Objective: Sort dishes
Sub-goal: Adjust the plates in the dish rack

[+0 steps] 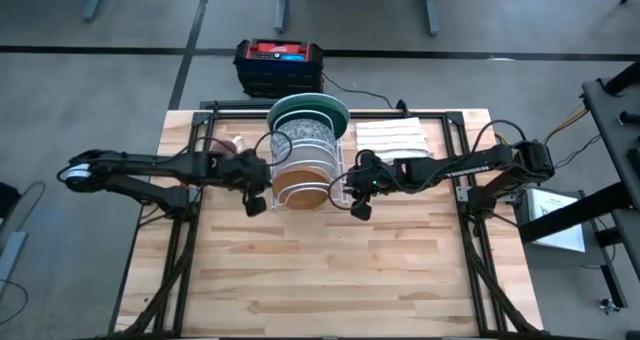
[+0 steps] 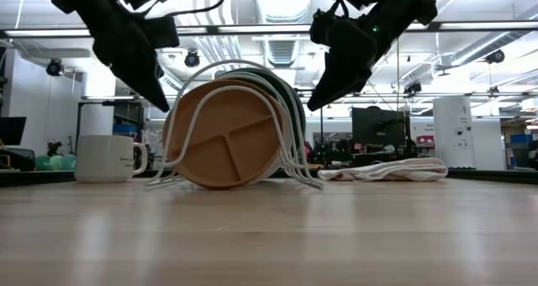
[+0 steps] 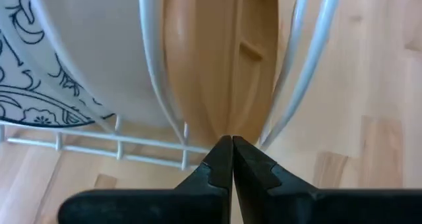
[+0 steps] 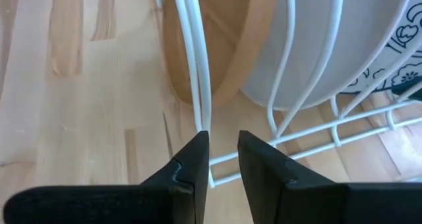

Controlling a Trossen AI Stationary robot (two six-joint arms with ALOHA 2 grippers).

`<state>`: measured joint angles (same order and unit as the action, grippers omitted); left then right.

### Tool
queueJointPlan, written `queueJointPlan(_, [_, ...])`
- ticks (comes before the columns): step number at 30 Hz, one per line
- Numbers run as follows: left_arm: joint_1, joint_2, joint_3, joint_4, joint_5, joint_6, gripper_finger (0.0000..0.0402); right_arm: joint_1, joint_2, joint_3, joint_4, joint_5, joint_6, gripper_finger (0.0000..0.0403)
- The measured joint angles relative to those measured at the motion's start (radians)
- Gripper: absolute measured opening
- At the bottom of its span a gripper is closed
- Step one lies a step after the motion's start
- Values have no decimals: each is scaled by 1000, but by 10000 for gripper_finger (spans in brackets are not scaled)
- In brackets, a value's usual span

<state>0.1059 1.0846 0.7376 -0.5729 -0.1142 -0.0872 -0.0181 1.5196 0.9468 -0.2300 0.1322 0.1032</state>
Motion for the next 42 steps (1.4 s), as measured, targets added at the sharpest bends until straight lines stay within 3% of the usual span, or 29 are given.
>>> queueJointPlan(5, [1,31,-1,-2,-56,-1,0,0,1,-10,0,1,1,65])
queueJointPlan(16, [1,102,-1,84,-58,0,0,0,1,-15,7,1,1,78])
queueJointPlan(25, [1,110,0,11,-59,-53,0,-2,2,-16,10,5,1,75])
queueJointPlan(33, [-3,95,20,-127,-80,-120,0,-3,2,-28,-9,179,-16,57])
queueJointPlan(37, [-40,74,17,-80,-4,-21,0,0,-32,-47,-2,183,-66,49])
queueJointPlan(42, [-85,16,10,97,54,164,0,-3,-120,-158,212,135,-148,38])
